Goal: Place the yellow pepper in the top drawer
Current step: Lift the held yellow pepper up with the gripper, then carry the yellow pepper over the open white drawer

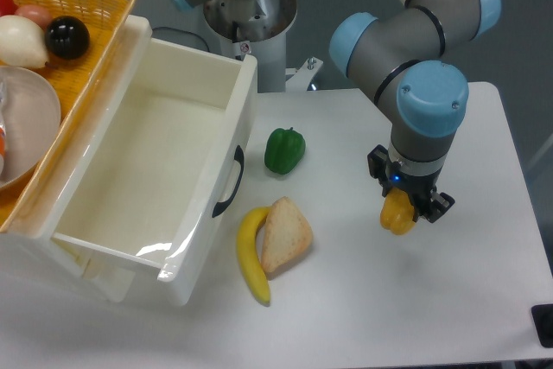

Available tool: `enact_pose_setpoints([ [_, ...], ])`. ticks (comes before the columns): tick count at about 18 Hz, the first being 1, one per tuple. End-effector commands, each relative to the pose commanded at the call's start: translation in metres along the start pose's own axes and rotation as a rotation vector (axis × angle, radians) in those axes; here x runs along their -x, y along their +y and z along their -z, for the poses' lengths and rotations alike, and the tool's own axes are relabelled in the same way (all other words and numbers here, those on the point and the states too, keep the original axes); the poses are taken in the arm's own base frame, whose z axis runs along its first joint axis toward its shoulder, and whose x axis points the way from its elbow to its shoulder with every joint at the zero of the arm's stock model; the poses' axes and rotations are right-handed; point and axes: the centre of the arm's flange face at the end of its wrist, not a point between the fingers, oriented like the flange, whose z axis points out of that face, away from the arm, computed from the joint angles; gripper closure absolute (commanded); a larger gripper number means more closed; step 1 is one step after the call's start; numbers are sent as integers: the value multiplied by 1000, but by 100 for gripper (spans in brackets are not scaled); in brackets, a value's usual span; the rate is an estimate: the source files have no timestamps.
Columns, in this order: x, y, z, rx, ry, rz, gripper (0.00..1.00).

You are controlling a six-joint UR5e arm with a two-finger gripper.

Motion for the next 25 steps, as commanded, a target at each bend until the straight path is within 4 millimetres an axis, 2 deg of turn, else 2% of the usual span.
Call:
enact_pose_setpoints([
  [4,-3,1,9,-57,4,56,90],
  [6,-12,-3,28,-122,6,141,90],
  [12,-49,-23,62,-309,94,316,90],
  [16,-57,-32,65,-346,122,356,91],
  [18,-63,-37,76,-380,131,387,91],
  [20,-75,-40,89,-426,146,413,91],
  [25,-121,-60,128,-480,158,458,91],
])
